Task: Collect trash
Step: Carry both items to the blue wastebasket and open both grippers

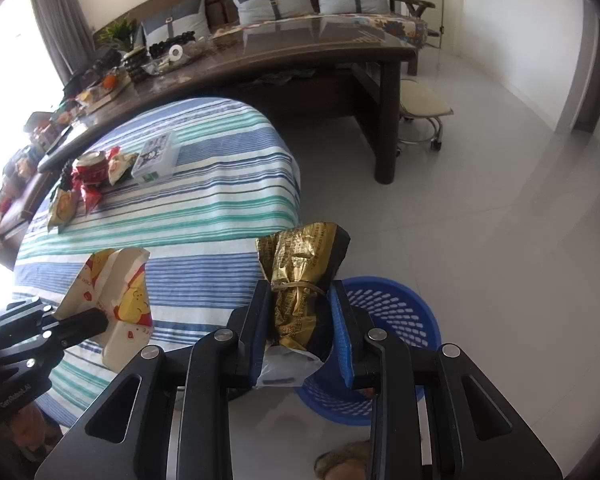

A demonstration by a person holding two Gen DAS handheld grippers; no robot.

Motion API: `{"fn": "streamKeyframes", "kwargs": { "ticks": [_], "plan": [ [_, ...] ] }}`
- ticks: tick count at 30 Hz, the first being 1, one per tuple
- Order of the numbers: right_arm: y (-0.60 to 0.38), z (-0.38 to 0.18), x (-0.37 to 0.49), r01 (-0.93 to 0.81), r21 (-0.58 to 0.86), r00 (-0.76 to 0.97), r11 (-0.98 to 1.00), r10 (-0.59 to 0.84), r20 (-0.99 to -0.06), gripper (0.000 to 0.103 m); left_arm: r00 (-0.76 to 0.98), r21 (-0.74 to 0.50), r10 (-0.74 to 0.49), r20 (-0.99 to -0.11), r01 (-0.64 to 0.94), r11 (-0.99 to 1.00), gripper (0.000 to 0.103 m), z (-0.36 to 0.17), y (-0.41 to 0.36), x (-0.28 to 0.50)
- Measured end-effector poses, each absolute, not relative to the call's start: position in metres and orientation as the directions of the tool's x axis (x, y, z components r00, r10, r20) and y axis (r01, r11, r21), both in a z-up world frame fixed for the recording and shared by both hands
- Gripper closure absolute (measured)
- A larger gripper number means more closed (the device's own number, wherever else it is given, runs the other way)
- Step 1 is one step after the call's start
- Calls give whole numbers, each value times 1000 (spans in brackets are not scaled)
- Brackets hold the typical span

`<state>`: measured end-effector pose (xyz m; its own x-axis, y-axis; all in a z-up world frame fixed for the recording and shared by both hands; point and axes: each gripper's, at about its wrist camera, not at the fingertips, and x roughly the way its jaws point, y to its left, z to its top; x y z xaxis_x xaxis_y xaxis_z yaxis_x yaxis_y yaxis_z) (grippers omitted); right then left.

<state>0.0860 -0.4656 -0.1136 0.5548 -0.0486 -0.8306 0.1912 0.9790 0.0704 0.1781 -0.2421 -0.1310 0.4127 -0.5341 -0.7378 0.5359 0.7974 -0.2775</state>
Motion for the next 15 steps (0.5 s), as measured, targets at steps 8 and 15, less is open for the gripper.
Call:
{"fn": "streamKeyframes", "kwargs": {
  "ticks": [8,15],
  "plan": [
    [-537,-145,63,311,129,519,942,-55,-853,74,338,-277,-536,-773,580,766,95,-165,-328,191],
    [-572,-173,55,368,204,510,907,-13,-860,73,304,-249,-497,-813,588,769,95,-201,-367,201]
  ]
}}
